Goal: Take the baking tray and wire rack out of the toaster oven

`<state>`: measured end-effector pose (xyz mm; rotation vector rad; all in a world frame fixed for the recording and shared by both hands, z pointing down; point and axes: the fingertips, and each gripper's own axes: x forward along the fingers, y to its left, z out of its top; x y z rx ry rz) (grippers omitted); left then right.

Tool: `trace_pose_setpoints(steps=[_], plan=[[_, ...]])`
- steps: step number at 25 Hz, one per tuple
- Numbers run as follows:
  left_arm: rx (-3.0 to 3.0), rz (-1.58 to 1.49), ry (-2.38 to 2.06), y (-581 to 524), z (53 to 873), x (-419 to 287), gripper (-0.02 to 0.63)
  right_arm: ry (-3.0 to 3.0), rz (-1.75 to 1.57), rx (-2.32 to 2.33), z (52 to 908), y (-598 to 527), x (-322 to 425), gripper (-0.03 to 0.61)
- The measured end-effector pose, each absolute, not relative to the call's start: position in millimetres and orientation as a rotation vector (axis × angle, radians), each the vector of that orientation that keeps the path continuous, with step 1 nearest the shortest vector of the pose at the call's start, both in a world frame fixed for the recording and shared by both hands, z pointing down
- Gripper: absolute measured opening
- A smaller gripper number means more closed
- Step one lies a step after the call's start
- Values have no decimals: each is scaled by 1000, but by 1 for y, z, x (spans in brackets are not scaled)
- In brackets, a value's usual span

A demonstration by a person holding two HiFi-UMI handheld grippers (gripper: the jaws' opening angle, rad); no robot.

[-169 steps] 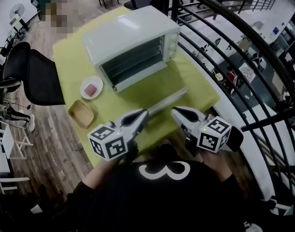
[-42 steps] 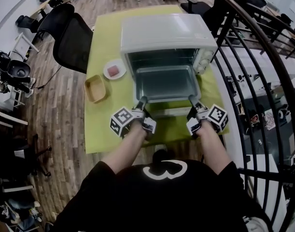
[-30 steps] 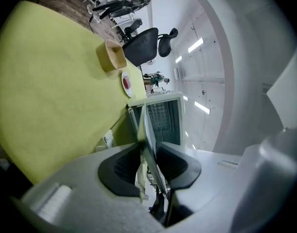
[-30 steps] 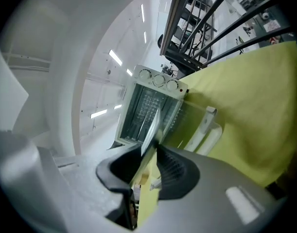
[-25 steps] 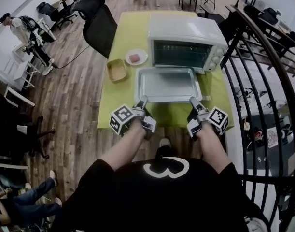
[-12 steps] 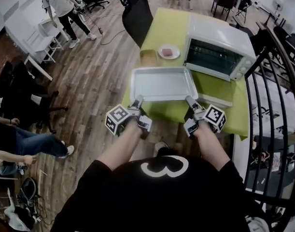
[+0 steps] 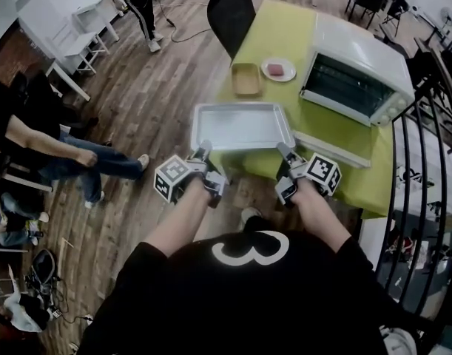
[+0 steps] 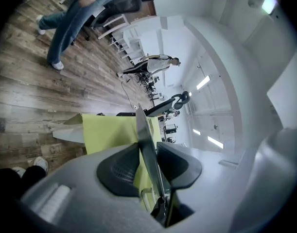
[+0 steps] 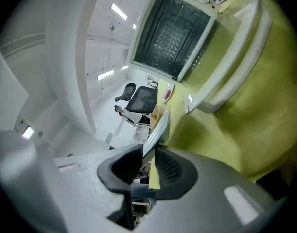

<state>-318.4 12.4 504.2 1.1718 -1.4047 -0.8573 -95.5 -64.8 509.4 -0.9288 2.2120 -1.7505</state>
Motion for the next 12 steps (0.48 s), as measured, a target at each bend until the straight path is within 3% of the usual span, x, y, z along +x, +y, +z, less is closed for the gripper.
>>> trace_pose_setpoints(steps=[12], plan=[[1123, -797, -1380, 6, 554, -323, 121, 2249, -1843, -947, 550, -79, -106, 74]])
